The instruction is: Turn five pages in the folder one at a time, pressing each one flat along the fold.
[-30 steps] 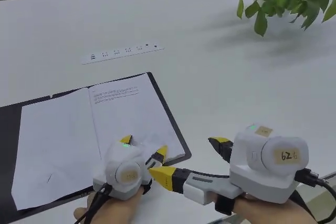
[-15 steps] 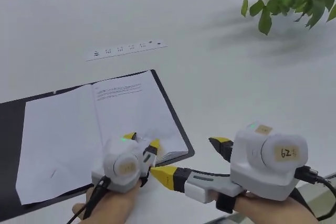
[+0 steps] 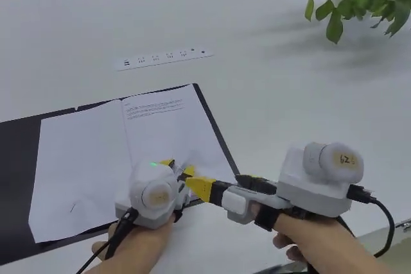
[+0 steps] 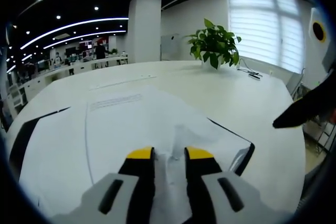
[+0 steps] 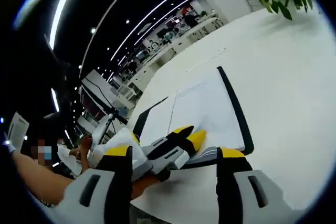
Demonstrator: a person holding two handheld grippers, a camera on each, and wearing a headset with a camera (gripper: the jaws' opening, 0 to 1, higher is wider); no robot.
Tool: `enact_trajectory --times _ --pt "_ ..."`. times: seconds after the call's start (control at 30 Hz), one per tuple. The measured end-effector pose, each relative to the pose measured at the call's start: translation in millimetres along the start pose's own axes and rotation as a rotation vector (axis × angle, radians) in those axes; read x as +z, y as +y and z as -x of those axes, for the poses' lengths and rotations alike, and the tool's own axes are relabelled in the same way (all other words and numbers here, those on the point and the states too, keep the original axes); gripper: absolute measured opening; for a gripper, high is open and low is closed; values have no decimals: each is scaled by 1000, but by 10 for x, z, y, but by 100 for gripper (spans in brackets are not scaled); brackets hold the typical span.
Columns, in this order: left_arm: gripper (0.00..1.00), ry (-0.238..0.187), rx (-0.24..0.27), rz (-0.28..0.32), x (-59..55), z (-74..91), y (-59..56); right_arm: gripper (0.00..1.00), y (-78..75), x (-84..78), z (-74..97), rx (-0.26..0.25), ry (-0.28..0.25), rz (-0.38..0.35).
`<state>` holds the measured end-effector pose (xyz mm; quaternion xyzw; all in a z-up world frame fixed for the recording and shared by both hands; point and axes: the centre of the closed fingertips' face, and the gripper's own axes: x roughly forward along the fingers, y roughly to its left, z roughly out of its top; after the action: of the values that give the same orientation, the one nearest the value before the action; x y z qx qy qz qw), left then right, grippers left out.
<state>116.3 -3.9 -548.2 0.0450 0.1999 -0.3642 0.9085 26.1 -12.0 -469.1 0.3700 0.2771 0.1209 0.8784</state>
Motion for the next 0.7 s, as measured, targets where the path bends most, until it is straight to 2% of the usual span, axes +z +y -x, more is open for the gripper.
enact_trajectory --times 0.03,0.1,0.17,0.27,0.43,0.5,0.7 --pt "21 0 0 1 1 0 0 58 -9 -15 -53 13 -5 -78" --pt "21 -1 -1 3 3 2 -1 53 -39 -35 -130 21 -21 -126" --pt "21 -1 -2 3 3 3 1 51 -66 -65 -179 20 -19 -120" --pt "20 -1 -1 6 7 4 17 51 -85 -113 -256 13 -10 -158" --pt "19 -4 -2 9 6 2 26 50 -124 -94 -322 4 -28 -175" --pt "19 -5 0 9 3 -2 26 51 -162 -111 -346 -9 -20 -187" --pt "19 -10 0 9 2 0 28 49 -314 -76 -372 -48 -53 -223"
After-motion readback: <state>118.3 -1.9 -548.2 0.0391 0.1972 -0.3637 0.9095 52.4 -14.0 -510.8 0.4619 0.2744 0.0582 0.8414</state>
